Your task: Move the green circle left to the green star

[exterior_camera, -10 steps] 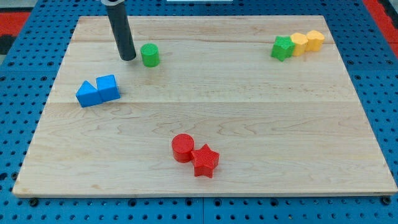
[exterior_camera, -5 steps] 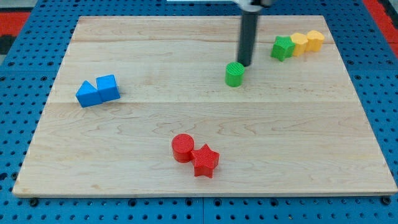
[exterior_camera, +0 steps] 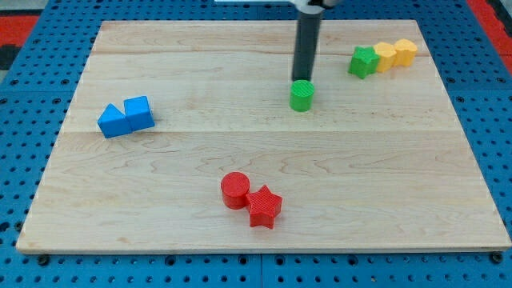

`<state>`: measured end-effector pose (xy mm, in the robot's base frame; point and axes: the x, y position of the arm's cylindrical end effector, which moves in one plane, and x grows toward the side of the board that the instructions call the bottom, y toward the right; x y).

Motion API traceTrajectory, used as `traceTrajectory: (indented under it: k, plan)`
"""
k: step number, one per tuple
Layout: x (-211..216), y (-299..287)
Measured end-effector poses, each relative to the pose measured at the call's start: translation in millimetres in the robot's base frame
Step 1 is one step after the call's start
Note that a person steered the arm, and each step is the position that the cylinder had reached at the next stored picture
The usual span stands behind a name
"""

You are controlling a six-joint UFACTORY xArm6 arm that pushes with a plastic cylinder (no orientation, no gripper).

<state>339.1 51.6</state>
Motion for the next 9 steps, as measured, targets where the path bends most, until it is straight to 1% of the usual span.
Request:
traceTrajectory:
  k: [1, 2, 3, 4, 5, 6, 7, 8, 9]
  plan:
    - [0.0, -17.1]
    - [0.0, -17.2]
    - [-0.4, -46.8]
    - [-0.4, -63.3]
    - [42.2, -63.3]
    - [69.1, -63.3]
    - [71.8, -56.9]
    - [78.4, 2.1]
    - [72.3, 15.3]
